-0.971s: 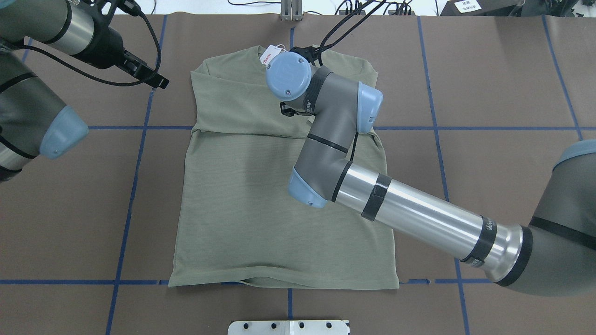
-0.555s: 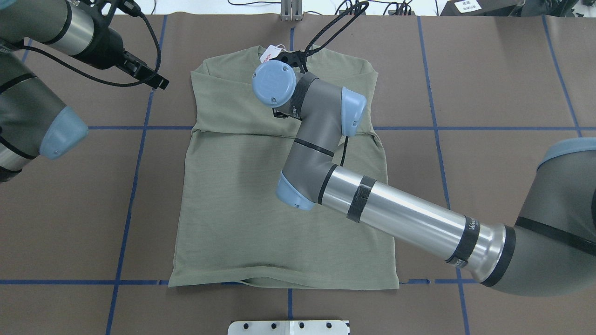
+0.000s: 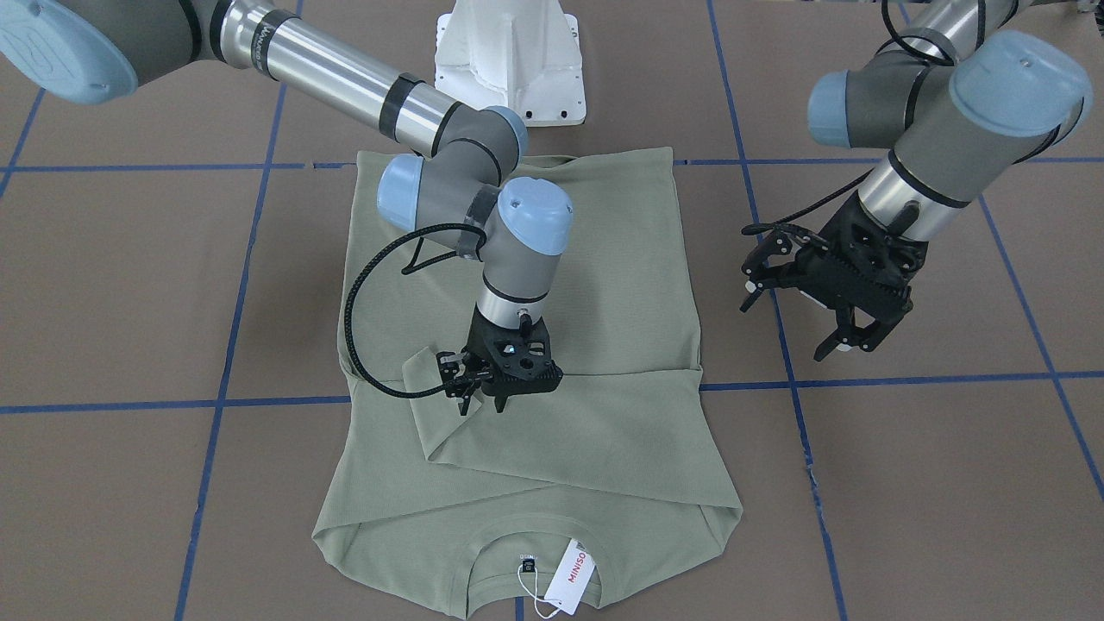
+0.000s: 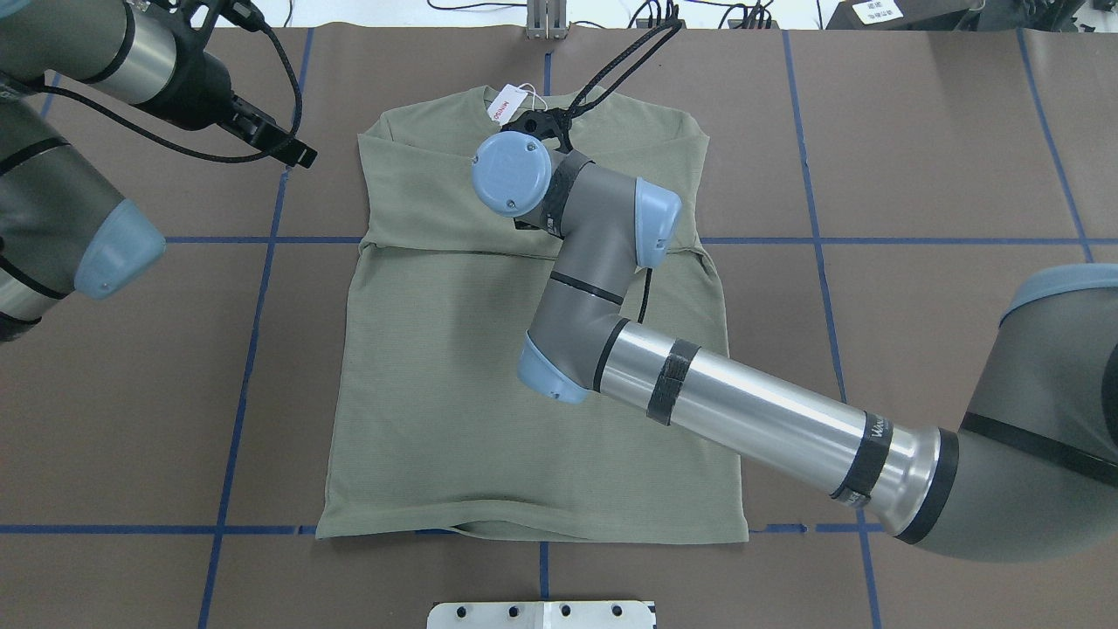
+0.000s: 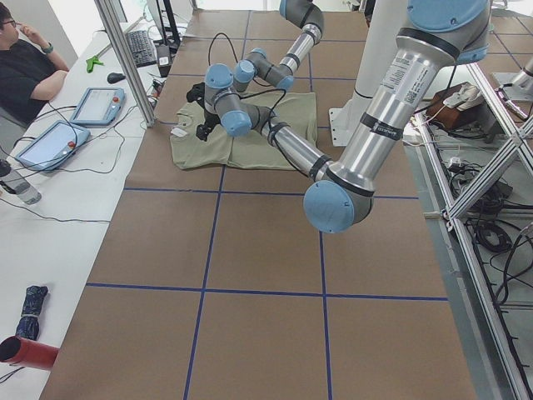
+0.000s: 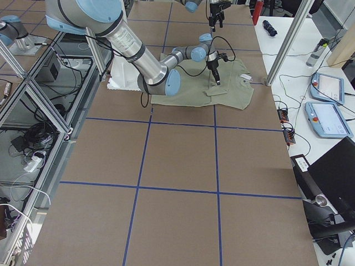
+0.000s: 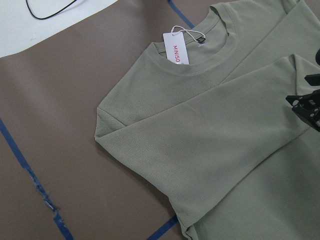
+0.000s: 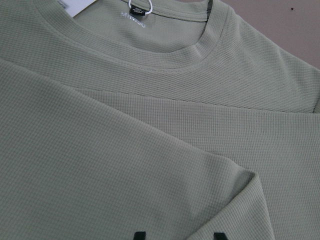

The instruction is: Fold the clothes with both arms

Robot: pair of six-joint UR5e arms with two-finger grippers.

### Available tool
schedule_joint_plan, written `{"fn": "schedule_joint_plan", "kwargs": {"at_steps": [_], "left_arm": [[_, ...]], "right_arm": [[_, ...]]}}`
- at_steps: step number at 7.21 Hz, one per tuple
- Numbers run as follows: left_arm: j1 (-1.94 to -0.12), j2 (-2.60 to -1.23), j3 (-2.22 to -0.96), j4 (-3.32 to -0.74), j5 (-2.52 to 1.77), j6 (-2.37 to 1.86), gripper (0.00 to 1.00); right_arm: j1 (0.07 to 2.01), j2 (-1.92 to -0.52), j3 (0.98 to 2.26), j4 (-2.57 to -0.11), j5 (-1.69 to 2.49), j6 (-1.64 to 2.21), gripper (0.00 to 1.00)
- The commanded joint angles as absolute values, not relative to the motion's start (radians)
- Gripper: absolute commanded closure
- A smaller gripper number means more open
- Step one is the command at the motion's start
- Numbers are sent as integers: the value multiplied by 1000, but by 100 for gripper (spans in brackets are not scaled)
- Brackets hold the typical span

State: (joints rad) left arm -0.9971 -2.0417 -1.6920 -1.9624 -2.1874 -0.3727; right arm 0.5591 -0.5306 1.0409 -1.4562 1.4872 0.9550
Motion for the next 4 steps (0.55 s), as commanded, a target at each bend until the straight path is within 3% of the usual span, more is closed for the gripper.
{"fn": "schedule_joint_plan", "kwargs": {"at_steps": [1,4], "left_arm": [[-997,-2043,-1692,-1963,-2187,-373,0],[-997,-2042,-1692,-1963,-2187,-374,0]], "right_arm": [[557,-537,1040,-1459,1485,934,52],[552,-540,1040,-1462,1485,930,53]]}}
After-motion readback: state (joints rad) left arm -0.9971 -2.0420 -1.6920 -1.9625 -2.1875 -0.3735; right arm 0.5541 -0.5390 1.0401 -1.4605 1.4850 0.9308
